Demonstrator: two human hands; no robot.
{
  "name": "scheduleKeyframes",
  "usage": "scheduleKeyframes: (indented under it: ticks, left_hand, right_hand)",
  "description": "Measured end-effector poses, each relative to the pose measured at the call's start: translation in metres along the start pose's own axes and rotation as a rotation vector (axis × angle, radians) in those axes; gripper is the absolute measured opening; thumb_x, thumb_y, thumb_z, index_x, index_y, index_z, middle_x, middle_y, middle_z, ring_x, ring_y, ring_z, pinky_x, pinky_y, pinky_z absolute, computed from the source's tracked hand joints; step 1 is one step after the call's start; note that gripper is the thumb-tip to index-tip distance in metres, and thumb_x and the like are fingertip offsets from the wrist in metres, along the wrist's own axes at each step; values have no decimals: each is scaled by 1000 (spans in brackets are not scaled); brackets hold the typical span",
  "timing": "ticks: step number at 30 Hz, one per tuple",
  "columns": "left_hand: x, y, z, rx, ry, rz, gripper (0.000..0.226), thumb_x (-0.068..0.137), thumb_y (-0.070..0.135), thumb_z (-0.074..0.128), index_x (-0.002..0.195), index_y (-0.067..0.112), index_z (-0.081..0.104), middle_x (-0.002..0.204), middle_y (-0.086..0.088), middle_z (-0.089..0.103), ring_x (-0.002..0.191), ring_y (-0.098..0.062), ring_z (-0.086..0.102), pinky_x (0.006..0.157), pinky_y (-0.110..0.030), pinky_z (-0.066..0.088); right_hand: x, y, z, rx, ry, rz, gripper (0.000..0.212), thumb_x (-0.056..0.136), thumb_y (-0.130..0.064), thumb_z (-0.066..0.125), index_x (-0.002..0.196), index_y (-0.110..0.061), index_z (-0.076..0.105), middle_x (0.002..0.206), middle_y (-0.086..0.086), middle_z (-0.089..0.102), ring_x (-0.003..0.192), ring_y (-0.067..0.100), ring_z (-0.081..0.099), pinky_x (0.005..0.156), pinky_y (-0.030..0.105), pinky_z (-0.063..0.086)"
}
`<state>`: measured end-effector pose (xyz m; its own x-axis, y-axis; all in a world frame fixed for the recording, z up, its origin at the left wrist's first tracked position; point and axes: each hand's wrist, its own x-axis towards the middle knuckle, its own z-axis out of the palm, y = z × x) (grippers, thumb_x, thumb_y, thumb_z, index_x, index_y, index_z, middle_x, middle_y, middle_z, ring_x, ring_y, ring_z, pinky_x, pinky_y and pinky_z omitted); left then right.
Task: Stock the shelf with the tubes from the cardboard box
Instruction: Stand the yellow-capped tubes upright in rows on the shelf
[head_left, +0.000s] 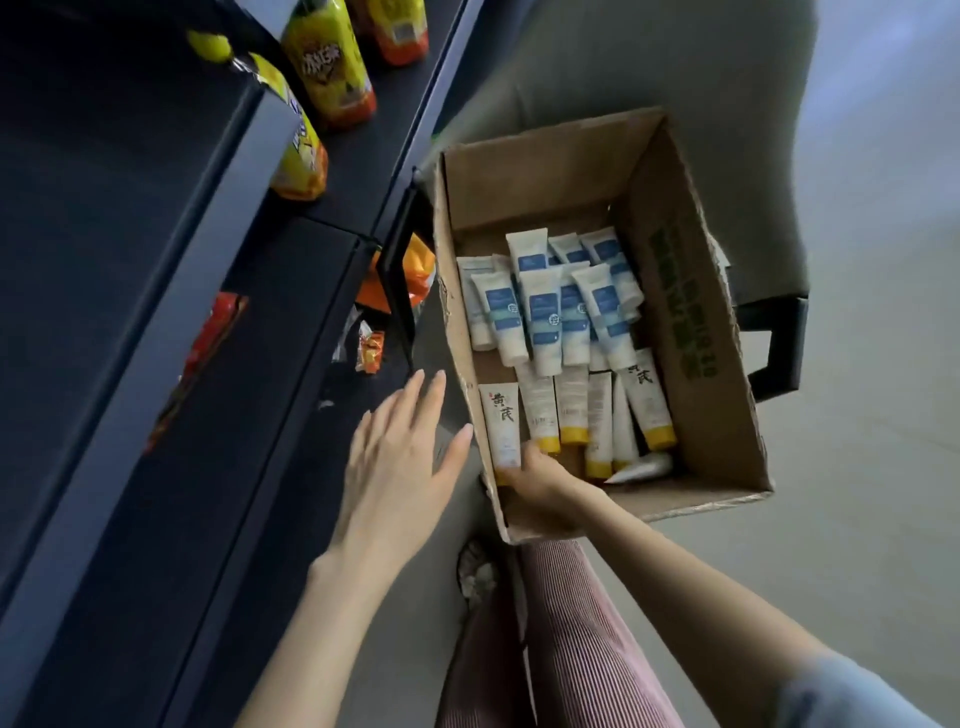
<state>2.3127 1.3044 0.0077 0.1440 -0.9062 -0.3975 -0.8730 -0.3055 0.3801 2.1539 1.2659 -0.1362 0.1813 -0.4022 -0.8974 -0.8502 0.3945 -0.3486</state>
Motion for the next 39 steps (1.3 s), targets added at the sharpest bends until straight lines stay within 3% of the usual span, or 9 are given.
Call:
scheduleKeyframes:
  ticks: [3, 8, 14, 21, 25, 30, 34, 37, 39]
  left_hand:
    - [-5, -5, 13, -38, 5, -12, 79, 80, 64, 5, 150, 28, 9, 158, 6, 14, 143, -11, 14, 115, -31, 11]
    - [-15, -14, 26, -133, 32, -39, 77, 81, 65, 12, 150, 29, 13, 156, 10, 17, 142, -7, 15, 107, -21, 9]
    - [-20, -17, 36, -216, 20, -97, 81, 78, 70, 15, 149, 31, 14, 156, 12, 17, 142, -6, 15, 108, -23, 13]
    - [-21, -8, 34, -293, 19, -108, 82, 77, 72, 17, 148, 33, 14, 155, 13, 19, 141, -3, 14, 110, -23, 13]
    - [-18, -3, 27, -332, 46, -100, 73, 86, 67, 29, 148, 31, 18, 154, 14, 23, 138, 0, 16, 107, -19, 15]
    - [-10, 5, 18, -412, 83, -99, 60, 92, 44, 43, 147, 29, 24, 151, 15, 28, 126, 13, 15, 104, -12, 13]
    - [-2, 17, 11, -531, 133, -61, 50, 93, 34, 50, 141, 30, 37, 138, 21, 39, 127, 10, 28, 96, 4, 18]
    - [3, 29, 7, -636, 141, -48, 45, 91, 33, 55, 135, 31, 45, 133, 21, 49, 125, 8, 40, 94, 3, 27]
    - [7, 37, 6, -716, 135, -46, 45, 88, 37, 56, 132, 30, 49, 129, 19, 54, 121, 9, 45, 96, -4, 33]
  right_hand:
    - [18, -2, 14, 132, 10, 112, 60, 96, -26, 50, 144, -1, 25, 141, 20, 41, 129, 35, 42, 105, 40, 34]
    - [41, -4, 13, 442, 105, 173, 57, 96, -13, 49, 144, -1, 21, 141, 17, 42, 129, 32, 43, 103, 37, 37]
    - [49, -2, 14, 367, 96, 189, 51, 91, -24, 59, 134, -4, 40, 133, 15, 51, 121, 31, 50, 99, 38, 43]
    - [44, 1, 6, 322, 109, 135, 54, 90, -21, 63, 131, -1, 35, 129, 15, 52, 119, 29, 51, 94, 37, 47]
    - [25, -4, -16, 402, -7, 75, 41, 92, -29, 60, 124, -3, 52, 115, 10, 61, 107, 24, 60, 73, 27, 52]
    - [-8, 11, -41, 725, -82, -39, 33, 85, -28, 69, 113, -17, 56, 113, 15, 66, 106, 33, 64, 92, 49, 52]
    - [-49, 11, -59, 898, -68, -231, 37, 87, -22, 66, 121, -17, 52, 116, 14, 67, 101, 26, 67, 83, 36, 56]
    - [-77, 7, -68, 900, -88, -343, 44, 84, -24, 66, 125, -20, 50, 116, 11, 68, 111, 30, 63, 100, 49, 46]
    - [-92, 2, -70, 913, -114, -396, 47, 81, -21, 68, 125, -18, 50, 115, 12, 68, 109, 31, 63, 101, 54, 44]
